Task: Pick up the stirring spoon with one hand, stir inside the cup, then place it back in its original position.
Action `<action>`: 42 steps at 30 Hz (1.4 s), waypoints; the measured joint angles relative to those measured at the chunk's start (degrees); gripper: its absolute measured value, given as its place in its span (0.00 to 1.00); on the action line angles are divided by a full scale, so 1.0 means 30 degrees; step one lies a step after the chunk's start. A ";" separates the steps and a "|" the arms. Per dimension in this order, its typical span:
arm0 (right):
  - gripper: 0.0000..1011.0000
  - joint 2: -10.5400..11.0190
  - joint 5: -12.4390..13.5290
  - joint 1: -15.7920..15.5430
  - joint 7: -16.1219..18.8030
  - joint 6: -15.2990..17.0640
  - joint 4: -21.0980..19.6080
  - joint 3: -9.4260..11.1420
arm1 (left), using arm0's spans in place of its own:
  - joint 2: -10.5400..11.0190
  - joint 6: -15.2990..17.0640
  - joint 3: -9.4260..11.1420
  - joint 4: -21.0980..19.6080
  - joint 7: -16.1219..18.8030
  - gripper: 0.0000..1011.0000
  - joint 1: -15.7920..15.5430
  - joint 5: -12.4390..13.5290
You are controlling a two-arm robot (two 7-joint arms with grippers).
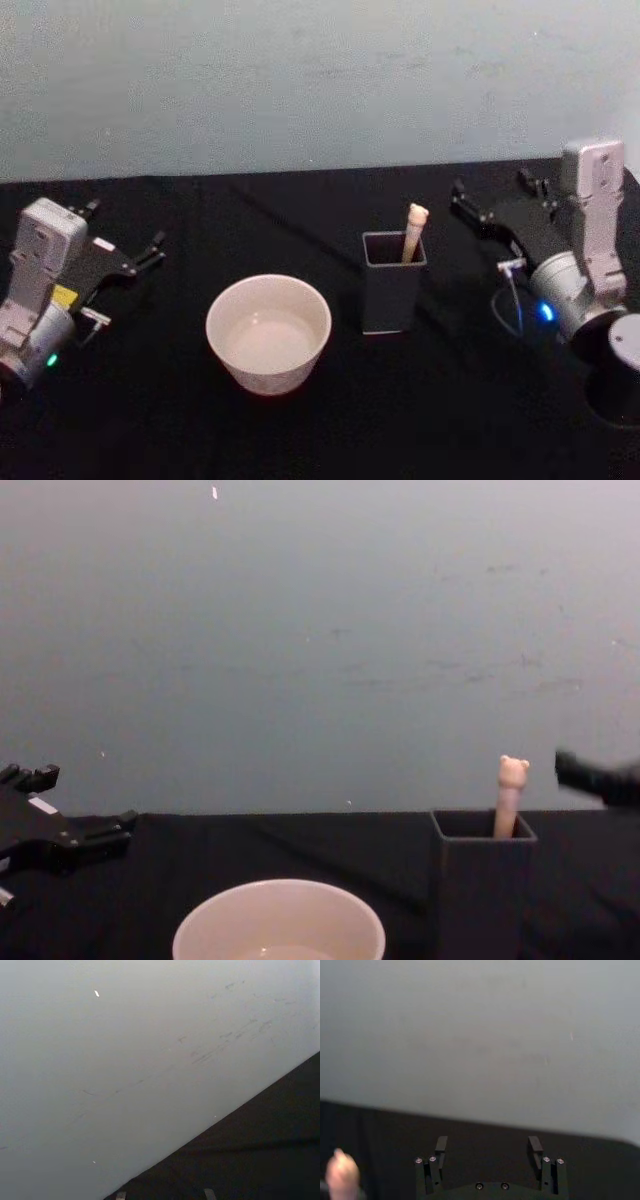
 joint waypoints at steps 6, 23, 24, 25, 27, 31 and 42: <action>0.99 -0.0315 -0.0700 -0.0121 -0.0220 0.0456 0.1380 -0.0183 | 0.0000 0.0000 -0.0001 -0.0001 0.0000 0.99 -0.0001 -0.0001; 0.99 -0.0419 -0.0973 -0.0217 -0.0013 0.0810 0.1842 -0.0172 | 0.0000 0.0001 0.0000 0.0001 0.0000 0.99 -0.0001 -0.0001; 0.99 -0.0419 -0.0972 -0.0217 -0.0017 0.0806 0.1839 -0.0174 | 0.0001 0.0000 0.0000 0.0000 0.0000 0.99 0.0000 0.0000; 0.99 -0.0416 -0.0972 -0.0214 -0.0024 0.0798 0.1832 -0.0175 | -0.0001 0.0000 -0.0001 0.0000 0.0000 0.99 0.0000 0.0000; 0.99 -0.0413 -0.0972 -0.0212 -0.0035 0.0788 0.1822 -0.0181 | 0.0000 0.0000 0.0000 0.0000 -0.0001 0.99 0.0000 0.0000; 0.99 -0.0408 -0.0970 -0.0207 -0.0044 0.0776 0.1811 -0.0188 | 0.0000 0.0000 0.0000 -0.0001 0.0000 0.99 -0.0001 -0.0001; 0.99 -0.0406 -0.0965 -0.0195 -0.0062 0.0753 0.1786 -0.0195 | 0.0001 0.0000 0.0001 -0.0001 0.0000 0.99 -0.0001 0.0000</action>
